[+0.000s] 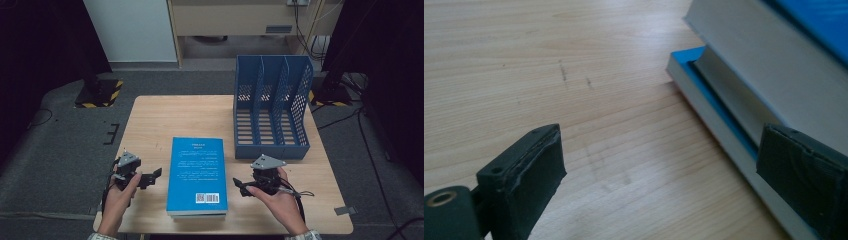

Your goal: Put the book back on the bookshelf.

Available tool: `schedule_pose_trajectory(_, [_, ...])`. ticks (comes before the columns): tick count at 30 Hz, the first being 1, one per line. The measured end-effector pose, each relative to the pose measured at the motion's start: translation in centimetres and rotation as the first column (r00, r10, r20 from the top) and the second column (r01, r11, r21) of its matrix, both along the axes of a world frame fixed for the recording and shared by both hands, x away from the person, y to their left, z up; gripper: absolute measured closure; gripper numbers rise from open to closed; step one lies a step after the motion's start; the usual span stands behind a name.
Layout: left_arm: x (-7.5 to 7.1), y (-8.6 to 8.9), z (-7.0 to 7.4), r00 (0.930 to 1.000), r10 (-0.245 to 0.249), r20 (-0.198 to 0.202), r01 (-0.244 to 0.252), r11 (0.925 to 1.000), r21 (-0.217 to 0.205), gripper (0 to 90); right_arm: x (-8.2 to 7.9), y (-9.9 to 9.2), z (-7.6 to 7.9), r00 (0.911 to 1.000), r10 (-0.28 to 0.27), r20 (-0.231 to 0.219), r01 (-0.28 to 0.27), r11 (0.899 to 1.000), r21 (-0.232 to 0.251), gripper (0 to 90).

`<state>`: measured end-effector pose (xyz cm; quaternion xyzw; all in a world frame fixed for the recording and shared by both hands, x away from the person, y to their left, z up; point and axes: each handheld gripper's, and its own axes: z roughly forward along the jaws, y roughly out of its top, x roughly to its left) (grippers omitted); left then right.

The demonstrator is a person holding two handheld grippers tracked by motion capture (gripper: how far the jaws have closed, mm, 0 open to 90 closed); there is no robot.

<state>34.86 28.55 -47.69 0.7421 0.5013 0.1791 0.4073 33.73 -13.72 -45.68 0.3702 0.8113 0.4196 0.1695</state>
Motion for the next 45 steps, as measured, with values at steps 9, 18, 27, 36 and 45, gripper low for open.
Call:
schedule_pose_trajectory(9, [-0.8,-1.9,3.1,0.9969,-0.079,-0.007,0.078,0.9961,-0.039,4.6,0.3,3.3,1.9,0.9927,0.12,-0.016,-0.119,0.992,0.051,5.7])
schedule_pose_trajectory(18, [-0.5,-5.5,2.7,0.9808,-0.189,-0.049,0.187,0.9816,-0.041,4.5,1.7,5.6,0.4,0.9793,0.182,-0.088,-0.177,0.982,0.066,5.2])
schedule_pose_trajectory(27, [-0.4,-6.9,2.1,0.9657,-0.249,-0.073,0.244,0.9671,-0.071,2.5,2.3,6.4,-0.3,0.9708,0.203,-0.127,-0.191,0.976,0.105,3.2])
schedule_pose_trajectory(36, [-0.4,-7.4,1.5,0.9602,-0.267,-0.082,0.257,0.9598,-0.113,0.0,2.3,6.7,-0.6,0.9719,0.193,-0.134,-0.178,0.977,0.12,0.1])
schedule_pose_trajectory(45, [0.1,-7.1,1.4,0.9522,-0.284,-0.112,0.27,0.9541,-0.13,0.0,3.2,6.4,-1.3,0.9509,0.19,-0.244,-0.142,0.969,0.202,0.0])
